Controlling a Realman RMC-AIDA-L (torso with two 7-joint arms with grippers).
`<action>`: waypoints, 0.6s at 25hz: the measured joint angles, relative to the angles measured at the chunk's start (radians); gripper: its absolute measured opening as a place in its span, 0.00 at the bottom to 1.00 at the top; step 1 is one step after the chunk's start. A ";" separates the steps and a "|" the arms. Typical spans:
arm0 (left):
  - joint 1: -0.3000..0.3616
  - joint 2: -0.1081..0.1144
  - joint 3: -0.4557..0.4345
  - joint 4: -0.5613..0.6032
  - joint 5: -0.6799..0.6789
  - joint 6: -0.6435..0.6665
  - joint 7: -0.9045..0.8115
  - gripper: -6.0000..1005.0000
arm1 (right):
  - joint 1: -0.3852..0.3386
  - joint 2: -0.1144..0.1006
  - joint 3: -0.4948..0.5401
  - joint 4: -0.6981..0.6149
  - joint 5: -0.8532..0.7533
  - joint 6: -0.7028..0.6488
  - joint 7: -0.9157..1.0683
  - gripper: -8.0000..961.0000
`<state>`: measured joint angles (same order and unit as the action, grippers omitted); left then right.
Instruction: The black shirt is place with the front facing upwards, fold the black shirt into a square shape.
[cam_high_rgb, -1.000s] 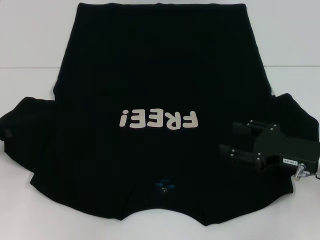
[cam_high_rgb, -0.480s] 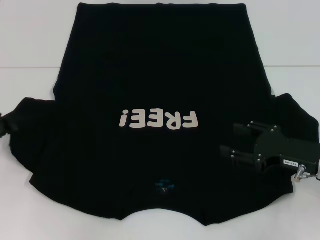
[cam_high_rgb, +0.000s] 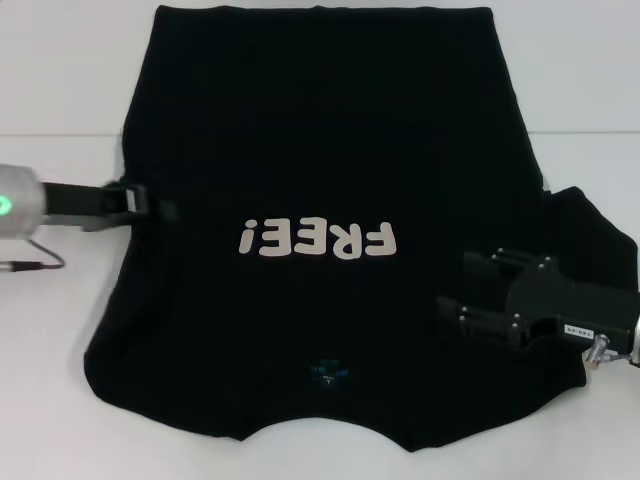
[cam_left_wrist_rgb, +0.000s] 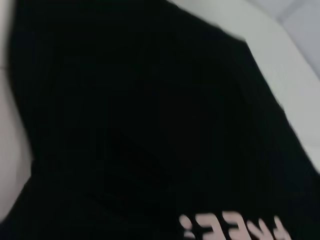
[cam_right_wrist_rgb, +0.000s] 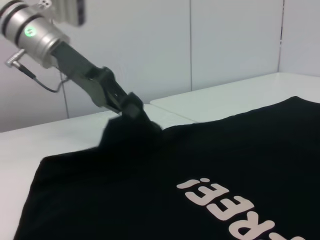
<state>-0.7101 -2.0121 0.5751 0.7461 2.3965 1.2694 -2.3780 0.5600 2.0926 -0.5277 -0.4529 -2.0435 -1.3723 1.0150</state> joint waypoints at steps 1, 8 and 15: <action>-0.008 -0.005 0.042 0.000 0.001 -0.010 -0.013 0.02 | 0.000 0.000 -0.001 0.000 -0.001 -0.001 0.006 0.79; -0.021 -0.042 0.151 -0.017 -0.007 -0.066 -0.053 0.03 | -0.005 -0.001 -0.003 -0.002 -0.006 -0.006 0.043 0.79; -0.002 -0.012 0.076 -0.155 -0.198 -0.013 -0.018 0.17 | -0.005 -0.002 -0.003 -0.006 -0.006 -0.002 0.043 0.79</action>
<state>-0.7120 -2.0243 0.6513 0.5911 2.1983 1.2566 -2.3961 0.5552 2.0908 -0.5308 -0.4592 -2.0495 -1.3738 1.0584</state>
